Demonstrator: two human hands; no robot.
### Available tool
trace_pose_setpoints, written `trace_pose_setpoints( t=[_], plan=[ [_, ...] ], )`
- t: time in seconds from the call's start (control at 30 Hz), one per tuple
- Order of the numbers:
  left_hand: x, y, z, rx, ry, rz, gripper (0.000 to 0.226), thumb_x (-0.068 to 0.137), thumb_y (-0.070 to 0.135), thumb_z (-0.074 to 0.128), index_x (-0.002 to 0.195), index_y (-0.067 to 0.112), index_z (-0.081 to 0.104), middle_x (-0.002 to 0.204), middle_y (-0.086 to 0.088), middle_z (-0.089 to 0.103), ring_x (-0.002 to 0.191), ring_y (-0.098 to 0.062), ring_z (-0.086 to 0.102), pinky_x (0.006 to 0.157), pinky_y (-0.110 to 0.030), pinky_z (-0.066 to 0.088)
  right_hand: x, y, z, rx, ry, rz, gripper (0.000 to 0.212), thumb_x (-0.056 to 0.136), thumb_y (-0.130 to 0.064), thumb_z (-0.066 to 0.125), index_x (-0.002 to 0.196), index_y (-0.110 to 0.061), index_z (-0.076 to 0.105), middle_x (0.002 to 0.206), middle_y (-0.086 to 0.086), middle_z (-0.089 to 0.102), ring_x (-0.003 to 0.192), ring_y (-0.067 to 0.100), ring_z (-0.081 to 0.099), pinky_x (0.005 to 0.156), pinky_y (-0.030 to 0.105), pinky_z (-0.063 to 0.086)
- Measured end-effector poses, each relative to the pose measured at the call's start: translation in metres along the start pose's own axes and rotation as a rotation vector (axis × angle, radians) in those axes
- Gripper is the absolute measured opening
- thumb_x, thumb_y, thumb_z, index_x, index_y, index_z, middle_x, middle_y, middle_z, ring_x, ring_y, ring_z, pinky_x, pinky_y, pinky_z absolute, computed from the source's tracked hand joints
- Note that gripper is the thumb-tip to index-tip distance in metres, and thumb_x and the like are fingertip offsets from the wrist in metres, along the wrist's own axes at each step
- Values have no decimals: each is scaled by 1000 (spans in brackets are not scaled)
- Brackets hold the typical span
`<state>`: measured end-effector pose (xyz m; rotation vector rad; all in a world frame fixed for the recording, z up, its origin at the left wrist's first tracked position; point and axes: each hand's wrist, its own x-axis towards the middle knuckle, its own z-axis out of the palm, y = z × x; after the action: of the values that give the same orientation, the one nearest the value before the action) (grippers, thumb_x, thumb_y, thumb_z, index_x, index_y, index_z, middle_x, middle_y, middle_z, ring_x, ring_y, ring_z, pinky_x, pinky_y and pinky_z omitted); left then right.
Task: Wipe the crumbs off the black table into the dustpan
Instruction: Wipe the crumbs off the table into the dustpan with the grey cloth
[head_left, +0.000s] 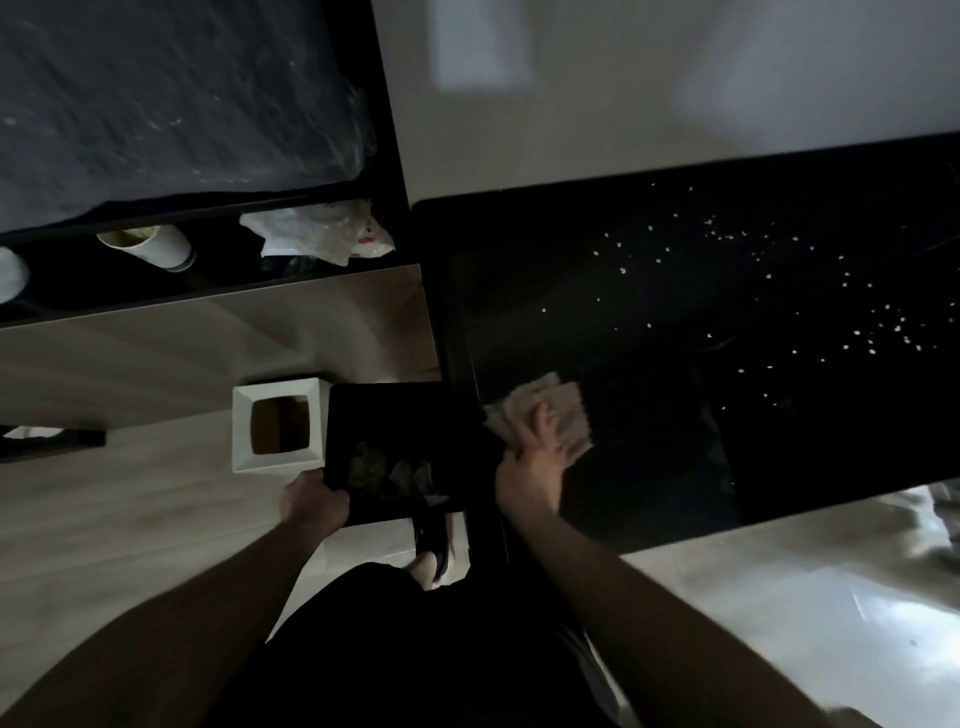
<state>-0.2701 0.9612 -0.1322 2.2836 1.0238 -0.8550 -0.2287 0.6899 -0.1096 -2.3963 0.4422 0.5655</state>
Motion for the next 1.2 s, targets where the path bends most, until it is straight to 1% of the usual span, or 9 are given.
trace_pose_setpoints(
  t=[0.07, 0.23, 0.33, 0.53, 0.6, 0.7, 0.8, 0.93, 1.2],
  plan=[
    [-2, 2, -1, -10, 8, 6, 25, 81, 11, 54, 98, 12, 73, 85, -14, 74, 82, -36, 71, 79, -42, 61, -18, -27, 29, 97, -93, -58, 66, 88, -13, 44, 147, -43, 51, 169, 2, 28, 160, 29, 15, 128, 59, 4],
    [-4, 4, -5, -3, 9, 3, 26, 87, 11, 54, 104, 11, 73, 86, -13, 73, 84, -34, 70, 77, -40, 59, -36, -74, 25, 505, -213, 37, 48, 104, -12, 43, 145, -33, 55, 140, -4, 64, 127, 14, 60, 112, 31, 47],
    [-2, 6, -11, 6, 22, -7, 26, 88, 10, 55, 109, 10, 72, 90, -14, 73, 84, -32, 66, 75, -37, 55, -18, -76, -4, 583, -128, 8, 46, 102, -7, 44, 138, -29, 63, 123, -8, 70, 114, 6, 62, 103, 21, 48],
    [8, 13, -18, 24, 50, -35, 27, 86, 9, 57, 108, 9, 72, 89, -14, 70, 85, -34, 64, 69, -33, 48, 66, -44, -104, 674, 176, -27, 32, 102, -11, 53, 127, -22, 70, 115, -7, 74, 106, 0, 68, 95, 20, 55],
    [13, 18, -19, 21, 60, -42, 26, 85, 8, 57, 106, 9, 73, 83, -11, 67, 80, -32, 61, 68, -33, 47, 93, -31, -142, 641, 251, 1, 36, 103, -14, 51, 134, -24, 66, 120, -6, 72, 108, 3, 68, 90, 17, 52],
    [16, 28, -18, 18, 90, -56, 28, 85, 6, 57, 108, 11, 73, 97, -19, 71, 92, -39, 66, 75, -36, 52, 131, -4, -177, 501, 301, 6, 45, 104, -21, 48, 147, -32, 55, 140, -6, 63, 127, 14, 61, 108, 33, 50],
    [17, 36, -15, 17, 100, -43, 33, 86, 9, 57, 115, 13, 72, 105, -20, 73, 98, -41, 67, 81, -39, 56, 169, 29, -185, 169, 119, -112, 55, 102, -33, 49, 156, -39, 38, 168, -8, 28, 153, 22, 33, 123, 49, 35],
    [18, 43, -11, 35, 111, -21, 36, 88, 9, 57, 121, 14, 71, 110, -20, 73, 101, -41, 67, 81, -39, 54, 207, 60, -178, -336, -69, -127, 84, 94, -56, 52, 164, -36, 12, 173, 2, -5, 159, 34, -3, 126, 62, 15],
    [18, 39, -7, 4, 107, -33, 42, 86, 11, 56, 125, 18, 70, 113, -19, 73, 102, -41, 67, 80, -38, 55, 190, 30, -104, -372, 60, -84, 78, 105, -48, 40, 166, -18, 1, 172, 15, -13, 159, 38, -12, 128, 58, -2]
  ],
)
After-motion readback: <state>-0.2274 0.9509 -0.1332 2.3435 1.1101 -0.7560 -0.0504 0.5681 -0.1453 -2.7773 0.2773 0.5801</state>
